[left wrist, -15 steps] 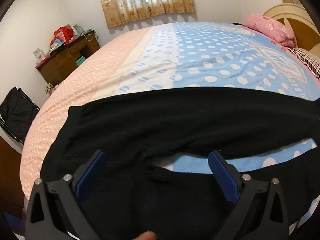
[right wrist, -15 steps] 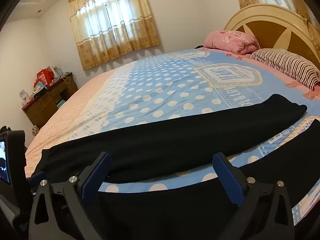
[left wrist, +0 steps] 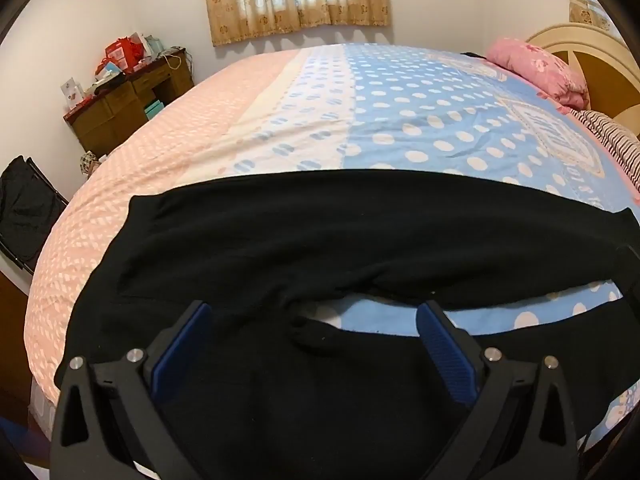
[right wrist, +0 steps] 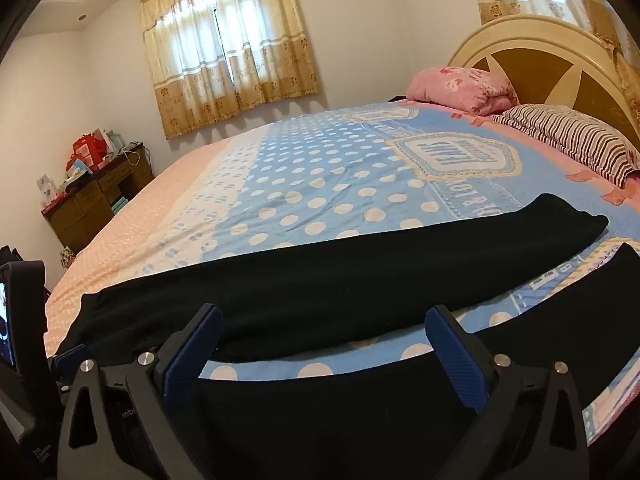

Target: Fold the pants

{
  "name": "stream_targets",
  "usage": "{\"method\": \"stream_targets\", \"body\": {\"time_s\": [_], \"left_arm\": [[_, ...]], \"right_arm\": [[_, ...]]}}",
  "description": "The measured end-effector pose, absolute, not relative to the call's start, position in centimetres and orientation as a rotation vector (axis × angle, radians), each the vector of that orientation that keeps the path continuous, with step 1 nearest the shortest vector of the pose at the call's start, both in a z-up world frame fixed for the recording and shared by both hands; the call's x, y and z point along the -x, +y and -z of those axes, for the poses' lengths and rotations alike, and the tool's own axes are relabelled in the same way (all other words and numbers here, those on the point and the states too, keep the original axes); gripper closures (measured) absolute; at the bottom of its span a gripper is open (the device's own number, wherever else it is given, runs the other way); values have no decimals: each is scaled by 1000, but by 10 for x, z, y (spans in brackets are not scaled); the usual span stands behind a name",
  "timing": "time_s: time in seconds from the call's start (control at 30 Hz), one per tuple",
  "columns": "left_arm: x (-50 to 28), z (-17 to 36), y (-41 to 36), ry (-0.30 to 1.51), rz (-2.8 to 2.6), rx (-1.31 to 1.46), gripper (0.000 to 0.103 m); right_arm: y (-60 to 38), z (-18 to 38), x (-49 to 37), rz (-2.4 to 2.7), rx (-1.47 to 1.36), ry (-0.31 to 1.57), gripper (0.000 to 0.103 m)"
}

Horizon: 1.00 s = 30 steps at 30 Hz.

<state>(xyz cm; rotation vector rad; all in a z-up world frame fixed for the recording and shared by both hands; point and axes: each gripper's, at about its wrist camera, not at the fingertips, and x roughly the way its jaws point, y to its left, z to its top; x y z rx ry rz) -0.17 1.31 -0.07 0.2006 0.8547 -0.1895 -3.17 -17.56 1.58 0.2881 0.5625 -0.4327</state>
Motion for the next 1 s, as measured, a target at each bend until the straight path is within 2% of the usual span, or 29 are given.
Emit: {"method": "stream_targets", "body": {"time_s": [1.0], "left_arm": [[5,0,12,856,187,-212,0]], "right_arm": [[-178,-11,33,440,-296,575,1]]}}
